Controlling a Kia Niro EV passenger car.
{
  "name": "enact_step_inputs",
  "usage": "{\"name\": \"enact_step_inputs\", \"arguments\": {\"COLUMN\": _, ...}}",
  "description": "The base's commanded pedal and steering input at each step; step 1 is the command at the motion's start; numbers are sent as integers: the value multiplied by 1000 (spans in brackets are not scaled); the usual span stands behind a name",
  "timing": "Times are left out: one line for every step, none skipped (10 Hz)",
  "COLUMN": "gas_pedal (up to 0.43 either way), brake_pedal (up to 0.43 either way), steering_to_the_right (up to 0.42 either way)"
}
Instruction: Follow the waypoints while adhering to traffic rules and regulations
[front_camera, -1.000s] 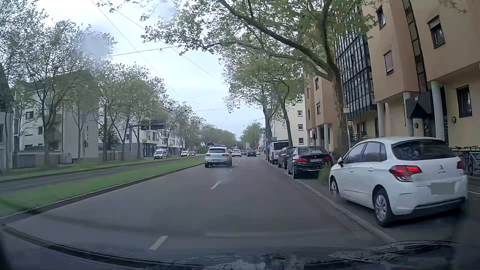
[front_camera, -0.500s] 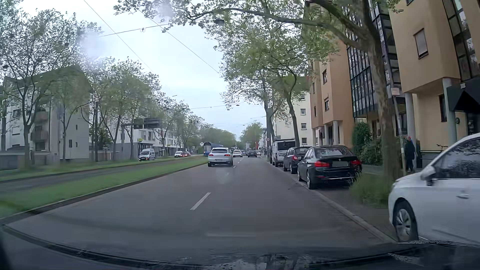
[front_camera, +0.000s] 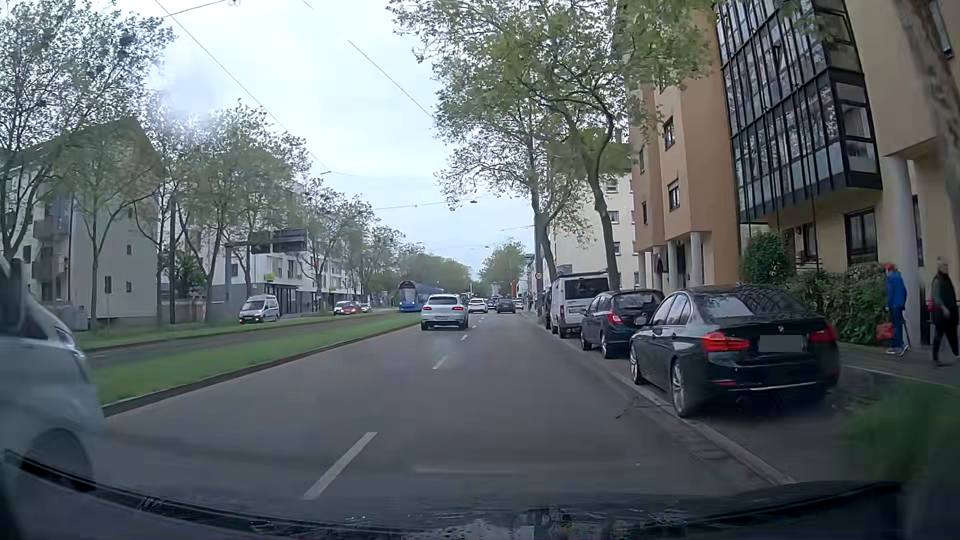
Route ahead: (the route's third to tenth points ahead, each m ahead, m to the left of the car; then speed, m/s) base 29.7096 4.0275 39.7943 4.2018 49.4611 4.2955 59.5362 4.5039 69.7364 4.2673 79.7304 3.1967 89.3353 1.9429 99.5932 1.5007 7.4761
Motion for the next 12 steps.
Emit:
{"name": "enact_step_inputs", "arguments": {"gas_pedal": 87, "brake_pedal": 0, "steering_to_the_right": 0}}
{"name": "enact_step_inputs", "arguments": {"gas_pedal": 87, "brake_pedal": 0, "steering_to_the_right": 0}}
{"name": "enact_step_inputs", "arguments": {"gas_pedal": 87, "brake_pedal": 0, "steering_to_the_right": 0}}
{"name": "enact_step_inputs", "arguments": {"gas_pedal": 87, "brake_pedal": 0, "steering_to_the_right": 0}}
{"name": "enact_step_inputs", "arguments": {"gas_pedal": 87, "brake_pedal": 0, "steering_to_the_right": 0}}
{"name": "enact_step_inputs", "arguments": {"gas_pedal": 87, "brake_pedal": 0, "steering_to_the_right": 0}}
{"name": "enact_step_inputs", "arguments": {"gas_pedal": 87, "brake_pedal": 0, "steering_to_the_right": 0}}
{"name": "enact_step_inputs", "arguments": {"gas_pedal": 87, "brake_pedal": 0, "steering_to_the_right": 0}}
{"name": "enact_step_inputs", "arguments": {"gas_pedal": 87, "brake_pedal": 0, "steering_to_the_right": 0}}
{"name": "enact_step_inputs", "arguments": {"gas_pedal": 87, "brake_pedal": 0, "steering_to_the_right": 0}}
{"name": "enact_step_inputs", "arguments": {"gas_pedal": 87, "brake_pedal": 0, "steering_to_the_right": 0}}
{"name": "enact_step_inputs", "arguments": {"gas_pedal": 87, "brake_pedal": 0, "steering_to_the_right": 0}}
